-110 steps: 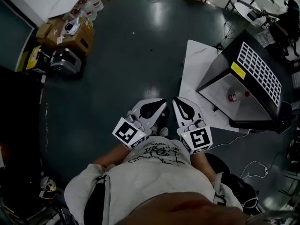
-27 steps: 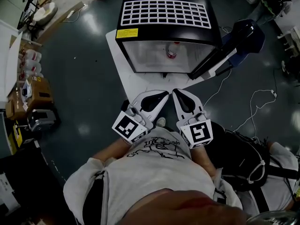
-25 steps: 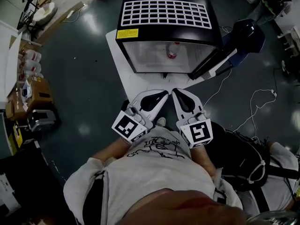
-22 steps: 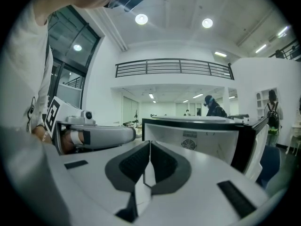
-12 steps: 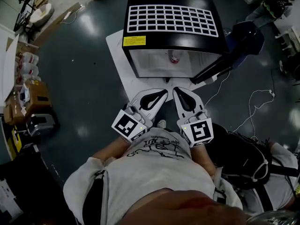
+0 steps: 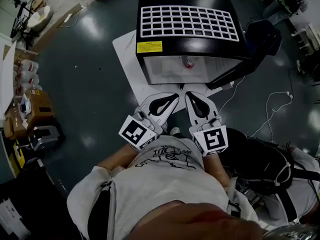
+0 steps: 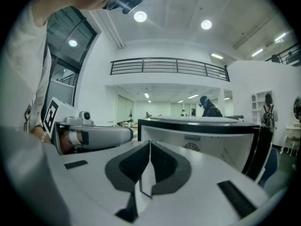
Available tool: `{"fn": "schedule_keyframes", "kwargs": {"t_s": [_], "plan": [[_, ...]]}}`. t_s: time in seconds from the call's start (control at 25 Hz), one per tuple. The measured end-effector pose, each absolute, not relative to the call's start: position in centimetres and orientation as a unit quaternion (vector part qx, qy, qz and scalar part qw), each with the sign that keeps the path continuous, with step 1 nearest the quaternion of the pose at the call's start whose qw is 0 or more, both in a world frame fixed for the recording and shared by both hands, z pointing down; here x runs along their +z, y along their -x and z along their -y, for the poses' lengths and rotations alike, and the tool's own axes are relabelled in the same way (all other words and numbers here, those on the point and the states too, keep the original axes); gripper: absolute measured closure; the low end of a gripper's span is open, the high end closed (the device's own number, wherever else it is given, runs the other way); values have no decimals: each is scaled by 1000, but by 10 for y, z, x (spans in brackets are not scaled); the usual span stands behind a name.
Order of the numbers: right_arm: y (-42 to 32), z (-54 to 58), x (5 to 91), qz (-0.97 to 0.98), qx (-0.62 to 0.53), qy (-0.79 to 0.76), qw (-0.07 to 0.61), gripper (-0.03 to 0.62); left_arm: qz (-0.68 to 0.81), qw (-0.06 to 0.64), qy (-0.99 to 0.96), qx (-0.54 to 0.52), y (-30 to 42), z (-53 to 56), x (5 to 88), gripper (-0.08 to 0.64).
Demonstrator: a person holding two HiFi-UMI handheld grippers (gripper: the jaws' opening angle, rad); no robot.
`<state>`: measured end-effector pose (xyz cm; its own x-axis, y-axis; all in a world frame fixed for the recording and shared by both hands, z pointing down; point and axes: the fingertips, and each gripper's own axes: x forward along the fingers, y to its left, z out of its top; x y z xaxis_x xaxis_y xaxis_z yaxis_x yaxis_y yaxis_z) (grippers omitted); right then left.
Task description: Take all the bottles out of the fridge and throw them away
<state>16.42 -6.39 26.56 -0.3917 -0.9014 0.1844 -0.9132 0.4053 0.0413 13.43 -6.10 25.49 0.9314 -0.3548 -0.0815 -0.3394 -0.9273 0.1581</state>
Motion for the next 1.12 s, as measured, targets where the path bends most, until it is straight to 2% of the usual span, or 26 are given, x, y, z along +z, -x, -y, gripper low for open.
{"fn": "schedule_keyframes", "kwargs": {"t_s": [1.12], "plan": [[-210,70,302,819,56,-564,95,580,198,56,-978,-28,-161,78,288,552]]}}
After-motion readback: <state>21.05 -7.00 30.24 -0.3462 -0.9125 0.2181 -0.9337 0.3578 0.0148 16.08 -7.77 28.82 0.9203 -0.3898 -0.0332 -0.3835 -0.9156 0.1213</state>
